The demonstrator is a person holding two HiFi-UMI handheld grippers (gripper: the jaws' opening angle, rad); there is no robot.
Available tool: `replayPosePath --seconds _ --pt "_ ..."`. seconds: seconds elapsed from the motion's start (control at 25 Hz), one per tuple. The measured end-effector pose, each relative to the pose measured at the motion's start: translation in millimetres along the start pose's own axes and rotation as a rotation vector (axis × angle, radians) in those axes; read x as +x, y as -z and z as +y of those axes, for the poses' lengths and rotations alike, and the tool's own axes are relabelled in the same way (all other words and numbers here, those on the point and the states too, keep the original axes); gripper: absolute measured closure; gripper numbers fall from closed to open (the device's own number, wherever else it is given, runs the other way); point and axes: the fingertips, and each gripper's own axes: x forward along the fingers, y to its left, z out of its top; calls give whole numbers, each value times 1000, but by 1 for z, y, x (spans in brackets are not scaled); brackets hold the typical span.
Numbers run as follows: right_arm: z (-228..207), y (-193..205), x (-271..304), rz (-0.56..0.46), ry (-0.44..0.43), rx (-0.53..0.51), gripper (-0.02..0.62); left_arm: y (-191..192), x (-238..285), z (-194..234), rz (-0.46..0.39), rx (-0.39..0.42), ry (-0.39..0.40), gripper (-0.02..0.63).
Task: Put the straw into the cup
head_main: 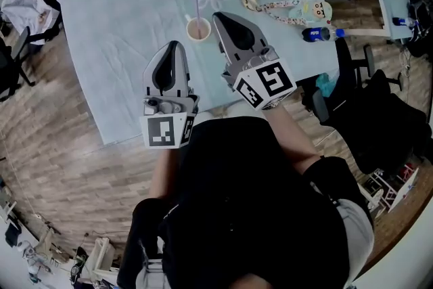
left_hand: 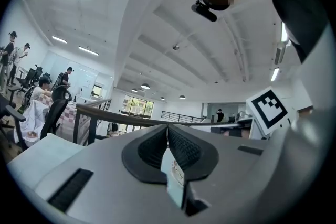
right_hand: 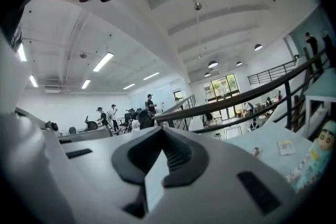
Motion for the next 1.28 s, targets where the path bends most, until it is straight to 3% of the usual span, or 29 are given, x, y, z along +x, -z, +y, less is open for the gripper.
replayPosePath --seconds 0.2,0.4,0.68,1.28 --pt "26 -50 -17 -85 -47 -38 586 -38 -9 -9 -51 32 3 589" --pt "45 -78 -35 -104 -74 -57 586 -64 -14 -20 -92 85 19 589" --pt "49 -71 -60 -65 -84 -34 586 -64 -27 -31 -67 17 53 589" --pt "59 -59 -62 -36 -133 -39 587 -68 -37 -36 -102 -4 51 589"
